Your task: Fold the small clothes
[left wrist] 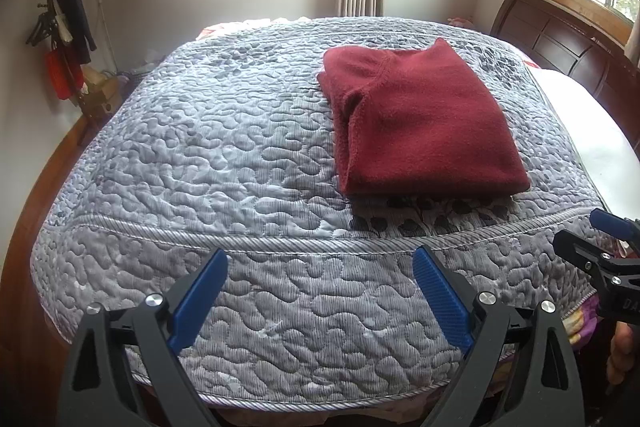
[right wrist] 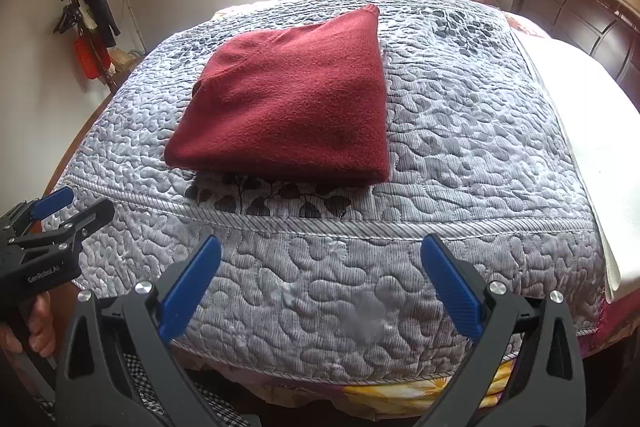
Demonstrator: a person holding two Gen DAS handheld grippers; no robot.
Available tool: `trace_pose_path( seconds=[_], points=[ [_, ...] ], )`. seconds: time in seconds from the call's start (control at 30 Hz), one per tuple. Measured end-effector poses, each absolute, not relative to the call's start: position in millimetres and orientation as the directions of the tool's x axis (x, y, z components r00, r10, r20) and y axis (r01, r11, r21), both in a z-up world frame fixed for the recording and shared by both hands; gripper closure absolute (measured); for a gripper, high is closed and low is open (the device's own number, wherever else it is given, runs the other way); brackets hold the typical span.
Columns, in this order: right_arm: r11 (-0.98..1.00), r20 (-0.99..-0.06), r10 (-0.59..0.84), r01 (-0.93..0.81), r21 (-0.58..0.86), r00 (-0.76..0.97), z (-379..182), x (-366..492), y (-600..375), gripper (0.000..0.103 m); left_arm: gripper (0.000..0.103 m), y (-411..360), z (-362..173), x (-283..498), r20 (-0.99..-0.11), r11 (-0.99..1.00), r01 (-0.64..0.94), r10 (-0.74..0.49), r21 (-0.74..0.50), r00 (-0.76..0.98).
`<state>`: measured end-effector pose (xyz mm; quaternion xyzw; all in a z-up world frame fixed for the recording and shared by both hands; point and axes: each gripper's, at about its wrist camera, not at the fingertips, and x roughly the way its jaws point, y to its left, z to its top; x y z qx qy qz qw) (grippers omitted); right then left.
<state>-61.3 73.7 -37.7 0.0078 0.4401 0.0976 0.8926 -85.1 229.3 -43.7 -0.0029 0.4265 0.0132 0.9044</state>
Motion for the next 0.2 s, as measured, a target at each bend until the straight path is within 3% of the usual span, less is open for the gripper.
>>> trace_pose_path(
  seconds=[0.2],
  points=[
    [0.980, -0.791, 0.192, -0.161, 0.120, 0.581, -40.1, -57.6, 70.6, 0.003, 0.009, 229.3, -43.7, -84.4, -0.770, 1.000, -0.026, 0.024, 0.010, 0.637]
  ],
)
